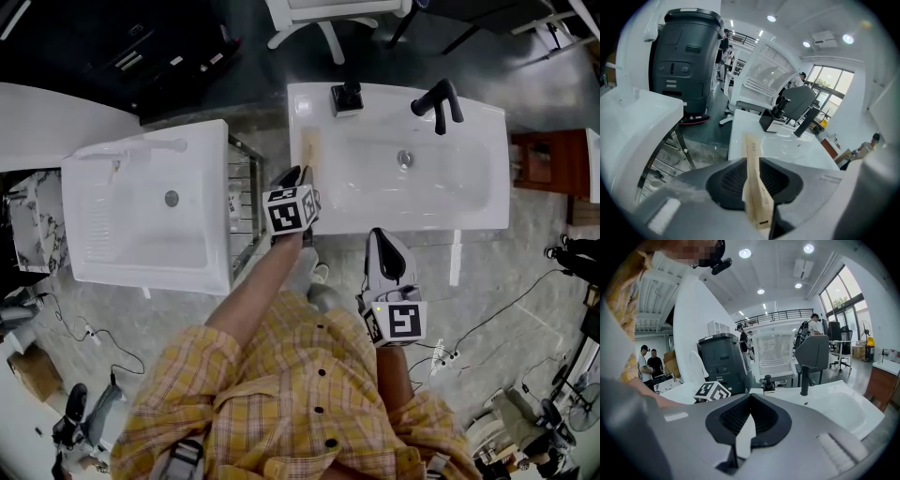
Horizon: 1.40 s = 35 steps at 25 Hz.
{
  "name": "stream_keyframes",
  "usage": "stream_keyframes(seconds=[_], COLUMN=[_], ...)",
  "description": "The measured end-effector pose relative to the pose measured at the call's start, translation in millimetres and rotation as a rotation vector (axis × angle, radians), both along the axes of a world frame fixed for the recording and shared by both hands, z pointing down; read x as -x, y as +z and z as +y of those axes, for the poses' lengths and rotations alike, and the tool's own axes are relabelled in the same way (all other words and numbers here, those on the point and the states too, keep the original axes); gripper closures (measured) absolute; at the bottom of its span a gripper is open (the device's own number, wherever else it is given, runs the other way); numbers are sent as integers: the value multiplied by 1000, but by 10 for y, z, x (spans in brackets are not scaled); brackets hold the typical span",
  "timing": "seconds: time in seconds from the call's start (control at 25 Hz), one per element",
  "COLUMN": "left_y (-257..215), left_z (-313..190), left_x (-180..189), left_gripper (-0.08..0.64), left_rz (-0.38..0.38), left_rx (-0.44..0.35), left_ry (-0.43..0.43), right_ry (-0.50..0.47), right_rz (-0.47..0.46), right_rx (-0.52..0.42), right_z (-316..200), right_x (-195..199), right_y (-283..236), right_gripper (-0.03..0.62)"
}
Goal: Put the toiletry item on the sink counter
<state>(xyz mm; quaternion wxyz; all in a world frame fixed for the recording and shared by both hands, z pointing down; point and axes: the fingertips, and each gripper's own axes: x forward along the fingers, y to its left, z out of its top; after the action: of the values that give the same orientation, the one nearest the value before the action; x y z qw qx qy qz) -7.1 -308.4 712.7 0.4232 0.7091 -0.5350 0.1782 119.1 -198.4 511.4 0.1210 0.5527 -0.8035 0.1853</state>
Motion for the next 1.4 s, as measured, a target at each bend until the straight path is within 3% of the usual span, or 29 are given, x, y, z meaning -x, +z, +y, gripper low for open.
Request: stream_keyframes(seconds=[0.68,1.4], left_y=[-630,-2223], left_z=[425,1144], left_x=[58,-27], left_gripper=[486,558], left_rz=[33,4], left_rx=[-107,-483], left_ry=[-18,78], right_ry=[0,-31], right_rz=[-14,-64], right_rx=[-79,-233], right_z=[261,647], right_x=[-123,-60], right_y=[-302,-922], right_gripper=[594,594])
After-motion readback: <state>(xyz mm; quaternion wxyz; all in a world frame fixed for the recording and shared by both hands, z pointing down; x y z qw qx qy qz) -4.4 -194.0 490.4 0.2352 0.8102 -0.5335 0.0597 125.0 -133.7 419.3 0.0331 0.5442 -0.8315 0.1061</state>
